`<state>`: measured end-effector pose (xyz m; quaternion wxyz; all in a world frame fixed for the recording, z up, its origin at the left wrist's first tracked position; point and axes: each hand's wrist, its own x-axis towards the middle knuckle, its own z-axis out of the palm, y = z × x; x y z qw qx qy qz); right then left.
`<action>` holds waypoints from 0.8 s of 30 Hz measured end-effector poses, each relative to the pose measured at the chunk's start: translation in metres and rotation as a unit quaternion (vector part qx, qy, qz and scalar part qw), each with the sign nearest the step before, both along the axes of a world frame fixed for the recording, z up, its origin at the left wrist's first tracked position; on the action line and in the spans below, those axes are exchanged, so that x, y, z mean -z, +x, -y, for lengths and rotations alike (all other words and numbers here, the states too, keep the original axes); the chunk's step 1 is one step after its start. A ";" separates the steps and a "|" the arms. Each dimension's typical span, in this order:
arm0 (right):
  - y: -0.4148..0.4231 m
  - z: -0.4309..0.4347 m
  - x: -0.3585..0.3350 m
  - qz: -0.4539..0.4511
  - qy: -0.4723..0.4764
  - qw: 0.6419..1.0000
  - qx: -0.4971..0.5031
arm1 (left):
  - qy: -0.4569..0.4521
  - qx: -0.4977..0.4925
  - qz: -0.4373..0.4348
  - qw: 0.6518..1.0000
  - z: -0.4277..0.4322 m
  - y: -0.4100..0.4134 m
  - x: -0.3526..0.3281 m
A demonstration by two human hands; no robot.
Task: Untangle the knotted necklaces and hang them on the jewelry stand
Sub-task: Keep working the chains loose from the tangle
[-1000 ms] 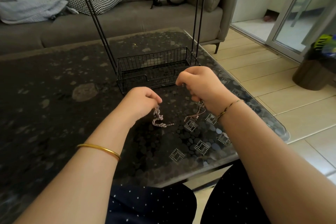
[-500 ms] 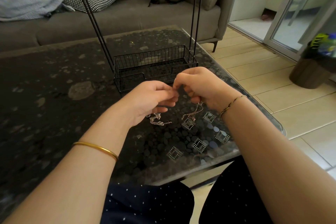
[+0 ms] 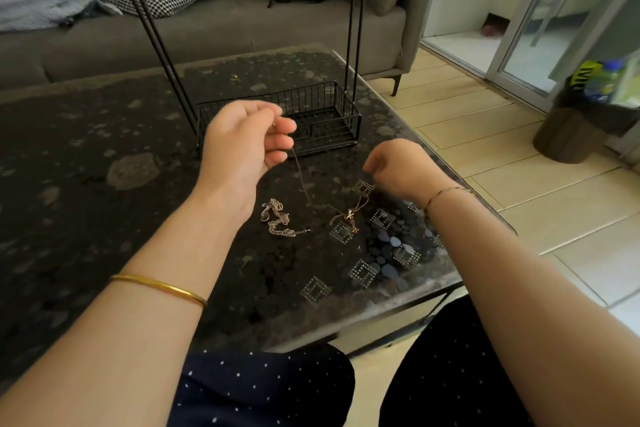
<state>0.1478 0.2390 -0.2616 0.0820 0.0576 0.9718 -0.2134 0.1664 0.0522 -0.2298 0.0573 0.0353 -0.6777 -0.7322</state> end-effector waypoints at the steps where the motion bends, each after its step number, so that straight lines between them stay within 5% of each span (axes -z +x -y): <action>1: 0.000 -0.001 0.003 0.003 0.015 1.000 -0.003 | 0.010 -0.010 -0.021 1.000 0.000 0.000 -0.001; 9: 0.005 0.014 0.011 0.006 0.098 0.992 -0.081 | -0.020 -0.089 -0.123 0.988 0.004 0.000 -0.001; 15: 0.009 0.021 0.016 -0.048 0.178 0.979 -0.090 | -0.020 -0.106 -0.127 0.986 0.004 0.000 -0.002; 24: 0.016 0.026 0.011 0.042 0.220 0.968 -0.111 | -0.069 -0.073 -0.080 0.992 0.004 -0.002 0.003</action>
